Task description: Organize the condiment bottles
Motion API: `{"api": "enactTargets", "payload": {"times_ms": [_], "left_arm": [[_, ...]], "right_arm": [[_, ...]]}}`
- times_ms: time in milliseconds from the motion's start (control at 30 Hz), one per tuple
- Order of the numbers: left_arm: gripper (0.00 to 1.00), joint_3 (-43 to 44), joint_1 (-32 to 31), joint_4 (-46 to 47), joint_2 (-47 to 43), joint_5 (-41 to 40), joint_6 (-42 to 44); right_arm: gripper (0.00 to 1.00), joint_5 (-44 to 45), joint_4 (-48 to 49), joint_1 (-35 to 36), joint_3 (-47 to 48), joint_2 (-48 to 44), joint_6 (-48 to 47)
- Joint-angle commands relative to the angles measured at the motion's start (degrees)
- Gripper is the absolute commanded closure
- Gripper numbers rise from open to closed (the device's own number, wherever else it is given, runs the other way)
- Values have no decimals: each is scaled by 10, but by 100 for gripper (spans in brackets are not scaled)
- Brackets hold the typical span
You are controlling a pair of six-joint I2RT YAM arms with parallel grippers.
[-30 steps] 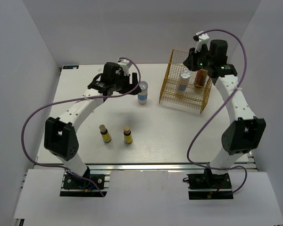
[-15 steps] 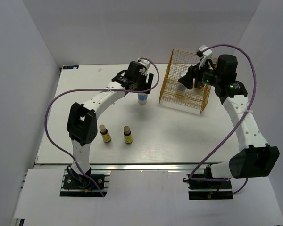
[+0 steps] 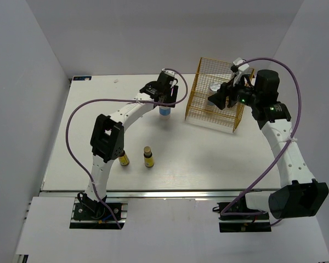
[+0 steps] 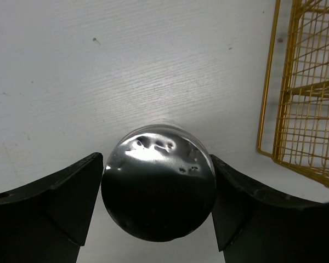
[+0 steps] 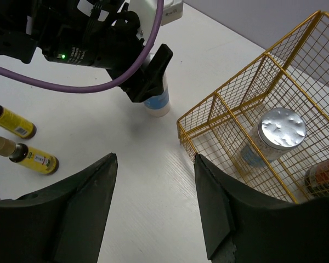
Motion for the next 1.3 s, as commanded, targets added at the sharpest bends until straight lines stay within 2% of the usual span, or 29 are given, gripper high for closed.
{"api": "enactTargets", "payload": {"times_ms": [0,167,367,400,433,533,567,600,633,667,733,767,833,933,1100,1267], "left_arm": [[16,36,0,4,-18,-28,-11],[17,37,0,8,-25,-12,-14],[32,31,0,4,-26,1,-17],[36,30,0,3,-27,2,-17],[47,30,0,2,-28,1,-18],[68,43,0,0,-36,3,-21],[80,49,0,-3,-46,3,-22],[85,64,0,-5,-53,5,-23],[91,70,-1,-11,-61,7,-24],[100,74,-1,-15,-85,8,-28],[100,65,-1,-5,-117,21,-36],[100,55,-1,4,-135,29,-38],[100,21,-2,36,-185,60,-44],[100,16,-3,61,-210,98,-52],[100,65,-18,79,-200,135,-50],[100,87,-30,146,-181,140,-54]], "right_arm": [[36,-5,21,-4,-11,-18,-11],[36,-5,24,-3,-18,-22,-8],[36,-1,26,-4,-22,-24,-4],[36,-1,26,-5,-20,-25,-5],[36,-1,26,-5,-21,-26,-4],[37,3,26,-7,-19,-29,-4],[39,6,26,-8,-19,-29,-1],[42,10,28,-9,-17,-31,2],[46,25,31,-11,-17,-36,7],[60,36,32,-12,-15,-37,21],[82,54,38,-15,-15,-46,28],[99,59,39,-17,-16,-50,34],[100,69,47,-19,-22,-58,38],[100,77,54,-20,-30,-65,44],[100,86,59,-25,-43,-71,53],[100,89,66,-30,-52,-80,54]]}}
